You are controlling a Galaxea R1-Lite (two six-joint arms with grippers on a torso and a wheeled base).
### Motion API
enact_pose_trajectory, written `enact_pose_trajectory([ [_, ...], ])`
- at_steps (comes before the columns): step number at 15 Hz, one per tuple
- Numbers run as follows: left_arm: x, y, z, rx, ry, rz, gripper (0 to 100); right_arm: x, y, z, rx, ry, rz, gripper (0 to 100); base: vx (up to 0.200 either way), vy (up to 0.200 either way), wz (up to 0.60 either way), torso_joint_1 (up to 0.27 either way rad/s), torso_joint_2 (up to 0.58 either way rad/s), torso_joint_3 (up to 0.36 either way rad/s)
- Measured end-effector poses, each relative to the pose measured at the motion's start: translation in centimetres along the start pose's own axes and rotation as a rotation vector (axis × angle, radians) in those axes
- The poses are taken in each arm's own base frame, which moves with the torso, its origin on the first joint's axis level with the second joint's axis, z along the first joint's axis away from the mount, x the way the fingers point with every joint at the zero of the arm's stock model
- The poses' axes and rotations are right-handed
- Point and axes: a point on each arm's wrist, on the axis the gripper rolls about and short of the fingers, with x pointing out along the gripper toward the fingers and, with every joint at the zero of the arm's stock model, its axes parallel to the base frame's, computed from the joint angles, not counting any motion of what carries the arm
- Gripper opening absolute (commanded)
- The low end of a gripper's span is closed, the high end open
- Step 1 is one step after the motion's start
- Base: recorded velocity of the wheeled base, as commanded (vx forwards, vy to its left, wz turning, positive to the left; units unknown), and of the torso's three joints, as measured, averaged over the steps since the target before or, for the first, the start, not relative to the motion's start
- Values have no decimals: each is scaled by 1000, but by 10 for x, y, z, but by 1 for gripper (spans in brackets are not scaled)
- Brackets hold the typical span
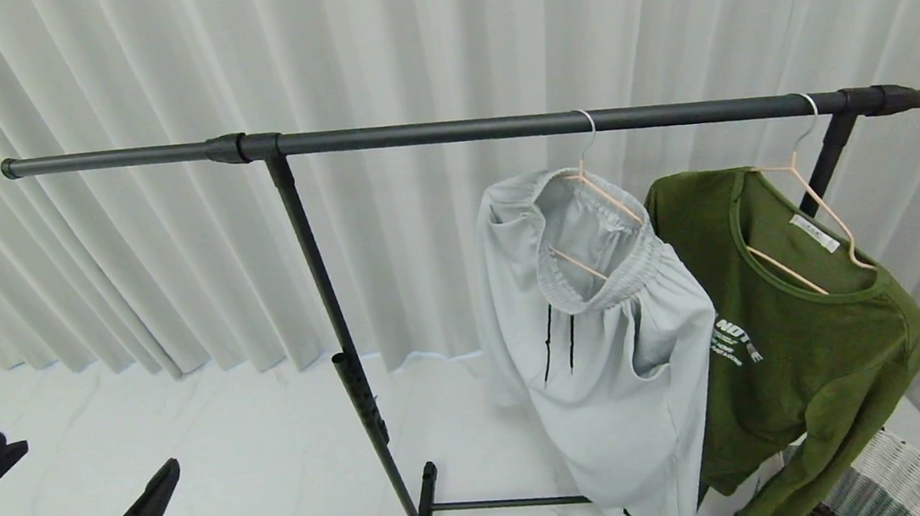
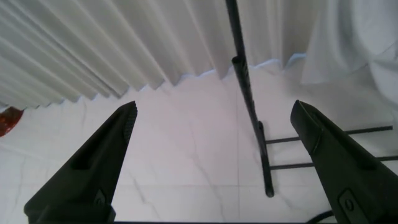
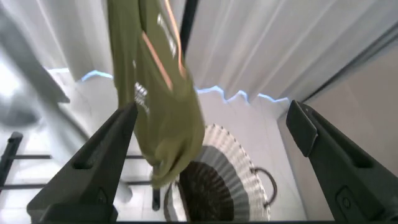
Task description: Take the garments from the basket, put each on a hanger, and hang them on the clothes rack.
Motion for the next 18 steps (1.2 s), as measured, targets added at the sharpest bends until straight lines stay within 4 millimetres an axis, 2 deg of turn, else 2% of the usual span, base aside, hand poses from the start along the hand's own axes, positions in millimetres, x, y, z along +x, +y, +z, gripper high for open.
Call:
enact_pose_trajectory([
  [3, -12, 5, -11, -14, 16, 144, 100, -27, -1, -22, -5, 4, -7, 100, -200, 0, 0, 1, 4, 4],
  [8, -28, 11, -41, -29, 93, 400, 100, -76, -3, -66, -19, 116, -27, 100, 0, 0, 0, 0, 0, 0],
  [11, -35, 20, -52, -79, 168, 608, 100, -101, -4, -93, -28, 159, -87, 100, 0, 0, 0, 0, 0, 0],
  [15, -57, 22, -69, -156, 172, 842, 100, -122, -3, -131, -36, 196, -189, 100, 0, 0, 0, 0, 0, 0],
  [18, -77, 13, -87, -190, 117, 890, 100, -122, 0, -158, -12, 146, -241, 100, 0, 0, 0, 0, 0, 0],
])
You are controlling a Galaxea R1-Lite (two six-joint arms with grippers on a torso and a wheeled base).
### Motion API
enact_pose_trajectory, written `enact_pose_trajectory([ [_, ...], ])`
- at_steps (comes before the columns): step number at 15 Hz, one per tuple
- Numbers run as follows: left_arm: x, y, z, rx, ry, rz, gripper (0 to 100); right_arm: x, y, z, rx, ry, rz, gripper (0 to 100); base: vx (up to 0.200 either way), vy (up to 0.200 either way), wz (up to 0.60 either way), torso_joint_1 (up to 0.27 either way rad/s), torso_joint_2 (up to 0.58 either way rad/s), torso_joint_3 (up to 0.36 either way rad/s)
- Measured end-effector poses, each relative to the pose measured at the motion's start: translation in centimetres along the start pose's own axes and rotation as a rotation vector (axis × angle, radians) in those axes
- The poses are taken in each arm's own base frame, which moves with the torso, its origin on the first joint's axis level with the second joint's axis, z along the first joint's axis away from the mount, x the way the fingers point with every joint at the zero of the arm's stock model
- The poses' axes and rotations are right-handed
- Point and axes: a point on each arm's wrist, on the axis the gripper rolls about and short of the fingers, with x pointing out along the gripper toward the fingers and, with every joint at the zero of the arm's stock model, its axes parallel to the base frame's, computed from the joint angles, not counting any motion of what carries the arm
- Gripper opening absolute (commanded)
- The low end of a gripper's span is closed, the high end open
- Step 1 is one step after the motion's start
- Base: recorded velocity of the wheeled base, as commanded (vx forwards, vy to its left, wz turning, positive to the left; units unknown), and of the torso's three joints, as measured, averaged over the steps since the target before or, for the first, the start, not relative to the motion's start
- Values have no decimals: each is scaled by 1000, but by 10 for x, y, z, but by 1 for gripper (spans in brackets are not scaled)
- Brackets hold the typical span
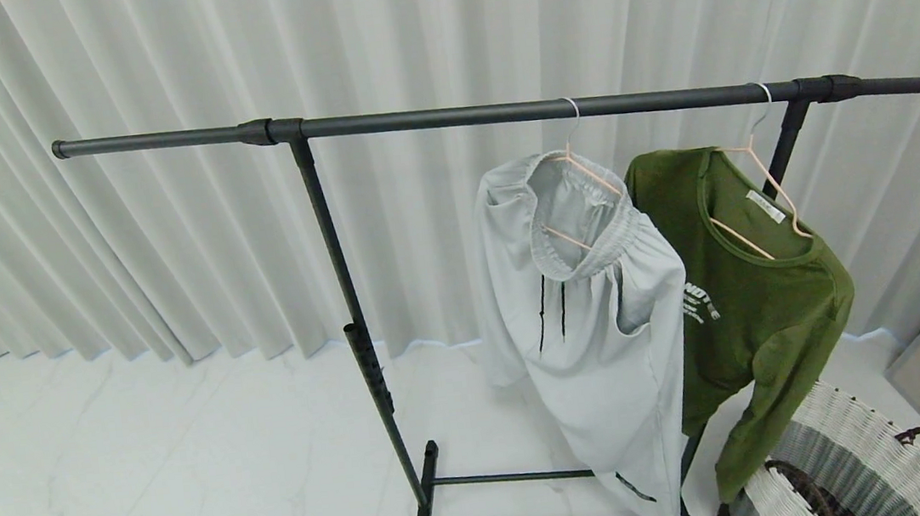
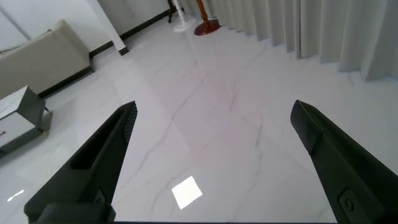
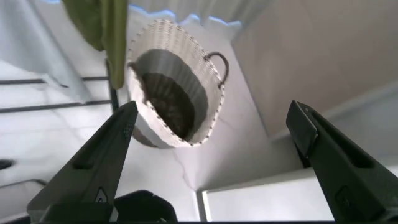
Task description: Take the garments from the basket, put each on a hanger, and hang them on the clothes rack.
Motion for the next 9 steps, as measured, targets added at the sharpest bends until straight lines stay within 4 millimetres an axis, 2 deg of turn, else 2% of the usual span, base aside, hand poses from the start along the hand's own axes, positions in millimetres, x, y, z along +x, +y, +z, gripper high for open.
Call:
enact_pose_trajectory([
  [2, -8, 3, -11, -83, -41, -59, 100, 4, 2, -7, 42, -54, 0, 100, 0, 0, 0, 0, 0, 0],
  [6, -16, -3, -15, -145, -177, -517, 100, 5, 1, -13, 48, -63, -70, 100, 0, 0, 0, 0, 0, 0],
  [9, -19, -9, -24, -97, -143, -701, 100, 5, 1, -14, 58, -66, -70, 100, 0, 0, 0, 0, 0, 0],
])
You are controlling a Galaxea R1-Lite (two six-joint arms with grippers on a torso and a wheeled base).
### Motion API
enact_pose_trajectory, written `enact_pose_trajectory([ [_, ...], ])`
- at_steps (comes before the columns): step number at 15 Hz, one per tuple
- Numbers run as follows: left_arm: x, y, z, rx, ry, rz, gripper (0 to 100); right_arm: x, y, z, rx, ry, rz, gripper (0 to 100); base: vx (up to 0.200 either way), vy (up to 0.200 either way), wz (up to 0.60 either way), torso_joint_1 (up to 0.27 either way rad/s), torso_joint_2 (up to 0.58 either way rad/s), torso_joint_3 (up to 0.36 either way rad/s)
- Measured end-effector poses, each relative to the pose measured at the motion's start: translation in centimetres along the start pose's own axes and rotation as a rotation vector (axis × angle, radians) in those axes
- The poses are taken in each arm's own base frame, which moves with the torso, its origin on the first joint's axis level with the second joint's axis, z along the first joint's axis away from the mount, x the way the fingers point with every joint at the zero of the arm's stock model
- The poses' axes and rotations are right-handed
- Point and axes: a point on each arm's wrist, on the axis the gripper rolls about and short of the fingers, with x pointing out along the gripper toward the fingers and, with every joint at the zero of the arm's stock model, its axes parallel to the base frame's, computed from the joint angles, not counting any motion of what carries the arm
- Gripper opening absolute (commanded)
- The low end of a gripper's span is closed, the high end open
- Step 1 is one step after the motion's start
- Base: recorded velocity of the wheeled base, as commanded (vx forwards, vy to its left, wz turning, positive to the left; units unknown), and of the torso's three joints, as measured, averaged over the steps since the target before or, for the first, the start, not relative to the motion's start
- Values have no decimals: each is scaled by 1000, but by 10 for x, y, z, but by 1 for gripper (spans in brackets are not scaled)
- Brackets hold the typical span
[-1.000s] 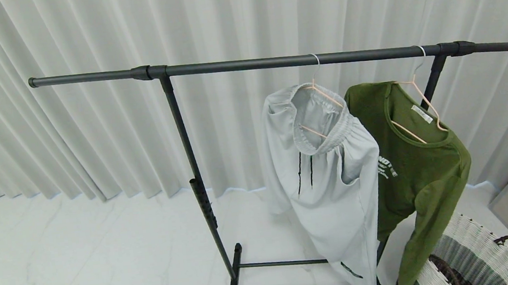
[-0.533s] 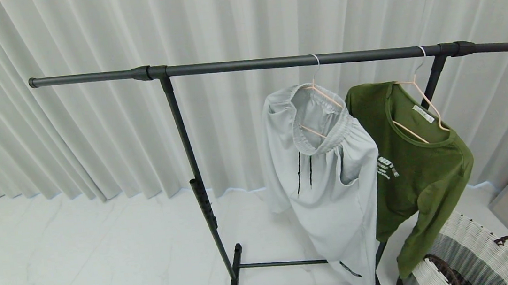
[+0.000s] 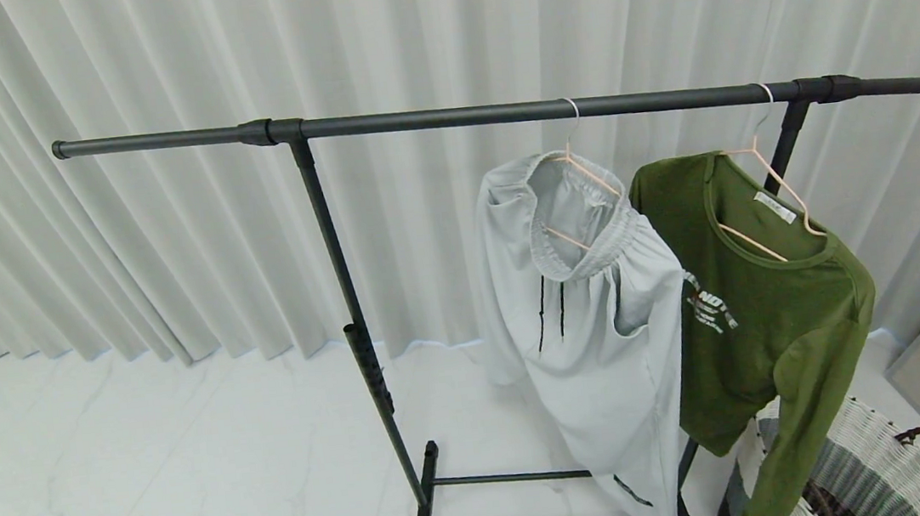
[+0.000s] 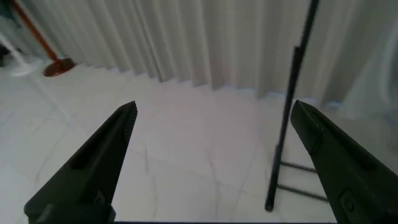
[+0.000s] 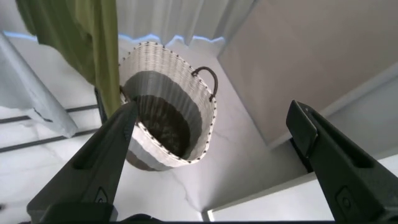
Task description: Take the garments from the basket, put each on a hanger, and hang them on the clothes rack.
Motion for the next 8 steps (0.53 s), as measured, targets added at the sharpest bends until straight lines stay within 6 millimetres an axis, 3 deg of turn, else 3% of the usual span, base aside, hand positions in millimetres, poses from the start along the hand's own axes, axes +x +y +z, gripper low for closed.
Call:
enact_pose_trajectory([
  [6, -1, -3, -1, 17, -23, -146, 100, 1, 1, 1, -11, -21, 6, 100, 0, 0, 0, 0, 0, 0],
  [8, -1, -5, -1, 14, -39, -305, 100, 5, 4, 4, 9, -83, 75, 100, 0, 0, 0, 0, 0, 0],
])
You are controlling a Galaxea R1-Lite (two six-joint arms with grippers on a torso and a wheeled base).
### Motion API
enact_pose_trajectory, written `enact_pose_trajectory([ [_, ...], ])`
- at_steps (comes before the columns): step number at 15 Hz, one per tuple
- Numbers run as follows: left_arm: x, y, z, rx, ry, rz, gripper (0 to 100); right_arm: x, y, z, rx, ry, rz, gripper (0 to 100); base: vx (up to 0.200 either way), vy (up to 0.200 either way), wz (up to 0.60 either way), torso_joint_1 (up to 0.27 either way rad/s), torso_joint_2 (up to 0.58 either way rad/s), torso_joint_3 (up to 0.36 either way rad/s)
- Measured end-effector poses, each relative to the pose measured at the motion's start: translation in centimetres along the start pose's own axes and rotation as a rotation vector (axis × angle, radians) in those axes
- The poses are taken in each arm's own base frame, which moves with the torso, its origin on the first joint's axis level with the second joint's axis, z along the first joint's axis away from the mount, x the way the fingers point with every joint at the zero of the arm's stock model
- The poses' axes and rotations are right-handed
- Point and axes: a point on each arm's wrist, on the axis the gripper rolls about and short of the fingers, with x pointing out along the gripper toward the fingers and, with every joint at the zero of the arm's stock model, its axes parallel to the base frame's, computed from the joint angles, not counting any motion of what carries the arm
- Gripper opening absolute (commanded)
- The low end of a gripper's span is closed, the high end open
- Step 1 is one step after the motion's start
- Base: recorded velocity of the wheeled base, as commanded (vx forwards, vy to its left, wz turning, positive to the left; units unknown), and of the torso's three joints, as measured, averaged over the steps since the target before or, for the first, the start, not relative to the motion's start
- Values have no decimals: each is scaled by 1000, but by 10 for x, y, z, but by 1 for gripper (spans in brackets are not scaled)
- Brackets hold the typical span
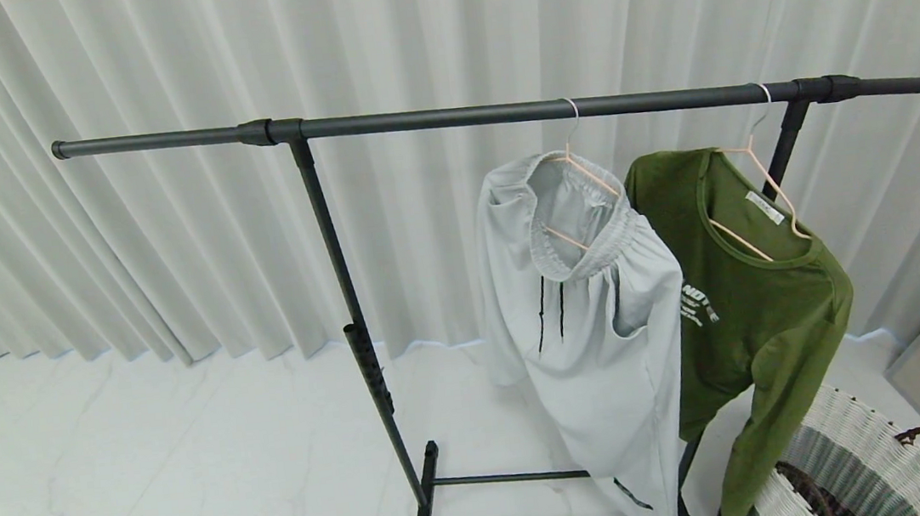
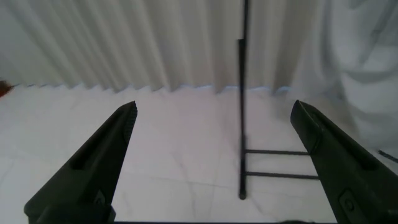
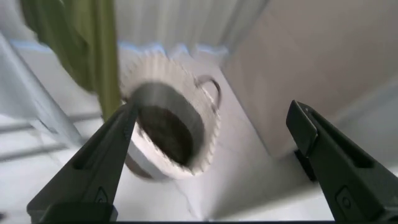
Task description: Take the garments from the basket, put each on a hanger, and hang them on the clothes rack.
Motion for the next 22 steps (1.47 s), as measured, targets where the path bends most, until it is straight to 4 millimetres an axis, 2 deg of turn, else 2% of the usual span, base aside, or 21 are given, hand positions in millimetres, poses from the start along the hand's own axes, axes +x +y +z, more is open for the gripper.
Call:
enact_pose_trajectory([
  [4, -1, 1, 0, -53, -26, -160, 100, 9, 9, 1, 25, -163, 236, 100, 0, 0, 0, 0, 0, 0],
  [6, -2, 2, -1, -104, -34, -146, 100, 14, 12, -2, 51, -230, 278, 100, 0, 0, 0, 0, 0, 0],
  [10, -5, 3, -4, -113, -40, -5, 100, 18, 13, -10, 165, -177, 240, 100, 0, 0, 0, 0, 0, 0],
  [22, -8, 3, -6, -141, -58, 9, 100, 18, 14, -12, 164, -161, 260, 100, 0, 0, 0, 0, 0, 0],
])
